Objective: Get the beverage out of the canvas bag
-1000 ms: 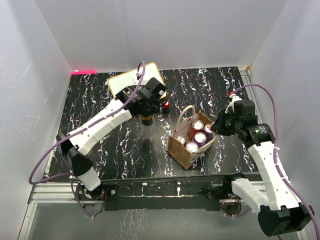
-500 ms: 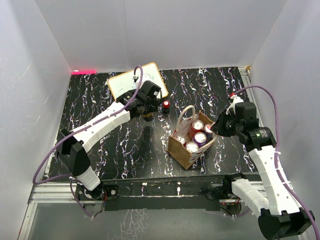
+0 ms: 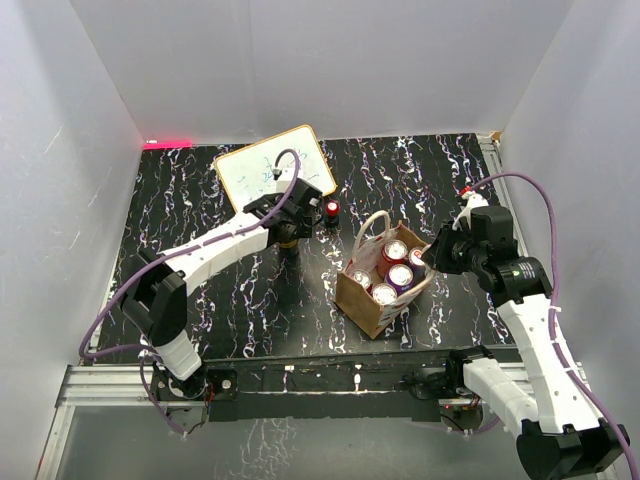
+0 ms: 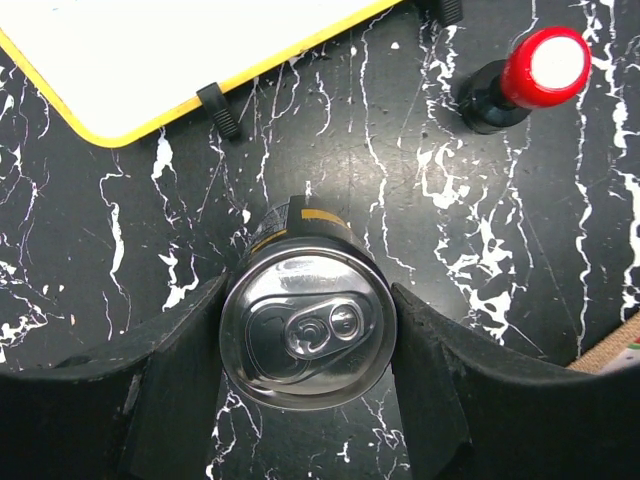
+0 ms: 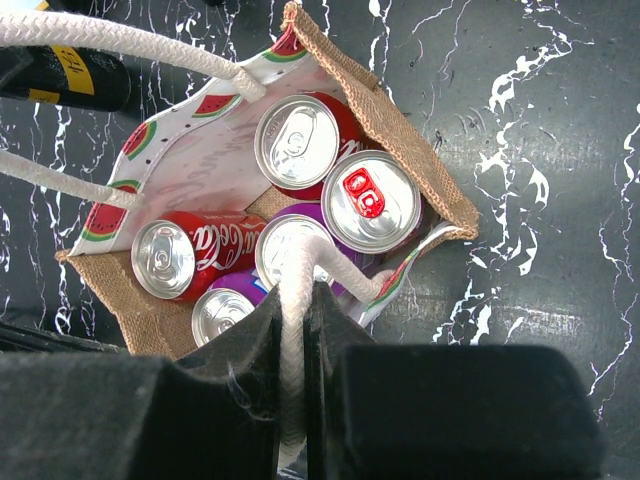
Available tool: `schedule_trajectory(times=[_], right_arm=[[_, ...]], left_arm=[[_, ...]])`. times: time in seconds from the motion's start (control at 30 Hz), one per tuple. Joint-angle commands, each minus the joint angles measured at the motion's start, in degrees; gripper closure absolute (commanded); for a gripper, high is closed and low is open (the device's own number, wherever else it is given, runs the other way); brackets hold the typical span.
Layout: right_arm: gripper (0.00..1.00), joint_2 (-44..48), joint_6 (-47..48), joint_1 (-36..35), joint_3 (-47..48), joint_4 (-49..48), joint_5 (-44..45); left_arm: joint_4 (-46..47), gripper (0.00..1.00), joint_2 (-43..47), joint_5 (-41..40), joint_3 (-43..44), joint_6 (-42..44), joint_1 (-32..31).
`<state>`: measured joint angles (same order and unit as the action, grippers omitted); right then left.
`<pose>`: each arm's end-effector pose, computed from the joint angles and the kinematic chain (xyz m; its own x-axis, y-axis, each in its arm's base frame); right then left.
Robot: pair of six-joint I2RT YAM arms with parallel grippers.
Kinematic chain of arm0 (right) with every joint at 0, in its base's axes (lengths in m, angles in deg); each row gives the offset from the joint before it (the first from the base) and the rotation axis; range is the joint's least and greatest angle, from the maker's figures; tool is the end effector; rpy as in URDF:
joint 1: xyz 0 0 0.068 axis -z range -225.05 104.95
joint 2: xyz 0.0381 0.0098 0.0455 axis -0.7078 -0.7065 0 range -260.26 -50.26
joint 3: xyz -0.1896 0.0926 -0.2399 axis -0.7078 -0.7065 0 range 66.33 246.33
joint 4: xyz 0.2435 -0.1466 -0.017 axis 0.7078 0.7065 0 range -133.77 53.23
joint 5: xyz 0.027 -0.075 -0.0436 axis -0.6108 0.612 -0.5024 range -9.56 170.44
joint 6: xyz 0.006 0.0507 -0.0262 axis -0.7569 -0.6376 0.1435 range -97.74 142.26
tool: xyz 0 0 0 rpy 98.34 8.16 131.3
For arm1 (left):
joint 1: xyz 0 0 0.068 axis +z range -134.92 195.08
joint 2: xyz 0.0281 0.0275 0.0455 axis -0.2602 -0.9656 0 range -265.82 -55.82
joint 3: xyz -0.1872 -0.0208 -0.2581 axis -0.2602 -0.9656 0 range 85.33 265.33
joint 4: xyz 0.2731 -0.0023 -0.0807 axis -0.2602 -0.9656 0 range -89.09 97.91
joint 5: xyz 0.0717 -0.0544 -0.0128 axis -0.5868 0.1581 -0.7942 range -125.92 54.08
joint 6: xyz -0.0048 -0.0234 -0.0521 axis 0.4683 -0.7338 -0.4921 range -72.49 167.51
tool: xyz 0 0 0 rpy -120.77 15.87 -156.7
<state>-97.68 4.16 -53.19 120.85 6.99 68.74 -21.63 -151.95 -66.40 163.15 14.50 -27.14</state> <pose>0.1487 0.0296 0.3576 -0.7378 0.2019 -0.6441 -0.0574 0.9320 0.3579 0.3111 -0.2545 0.3151 -0.6386 -0.0546 -0.7676 -0.0249 0.9984 -0.0503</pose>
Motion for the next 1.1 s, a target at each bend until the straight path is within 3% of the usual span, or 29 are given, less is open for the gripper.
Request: schedule_trajectory(times=[0.0,0.07,0.23,0.3,0.37,0.5,0.73,1.07], right_arm=[[0.92,0.84,0.29,-0.16,-0.14,-3.08,1.0],[0.92,0.92,0.37,-0.12,-0.33,-3.17,0.78],[0.92,0.61,0.49,-0.12,-0.39,-3.39,0.54],[0.92,0.49,0.49,-0.12,-0.42,-3.39,0.63],[0.92,0.44,0.5,-0.12,-0.38,-3.39,0.71],[0.92,0.39,0.53,-0.06,-0.22,-3.24,0.63],[0.92,-0.31,0.41,-0.12,2.31,-0.03,1.31],[0.9,-1.0,-4.39,-0.1,6.61,9.49,5.91]], left_arm=[[5.64,1.0,1.92,-2.04,-1.54,0.1,0.72],[6.45,1.0,2.24,-2.08,-2.52,0.0,0.73],[5.72,0.86,2.33,-1.9,-4.43,-1.37,0.83],[4.22,0.67,2.27,-2.33,-4.4,-2.09,0.93],[2.09,0.34,2.35,-2.63,-3.2,-2.66,0.9],[-2.26,0.13,3.81,-3.15,-0.2,-3.56,0.91],[-1.35,0.06,7.96,6.01,5.4,0.43,0.91],[7.75,0.09,7.99,30.28,13.31,2.77,0.35]])
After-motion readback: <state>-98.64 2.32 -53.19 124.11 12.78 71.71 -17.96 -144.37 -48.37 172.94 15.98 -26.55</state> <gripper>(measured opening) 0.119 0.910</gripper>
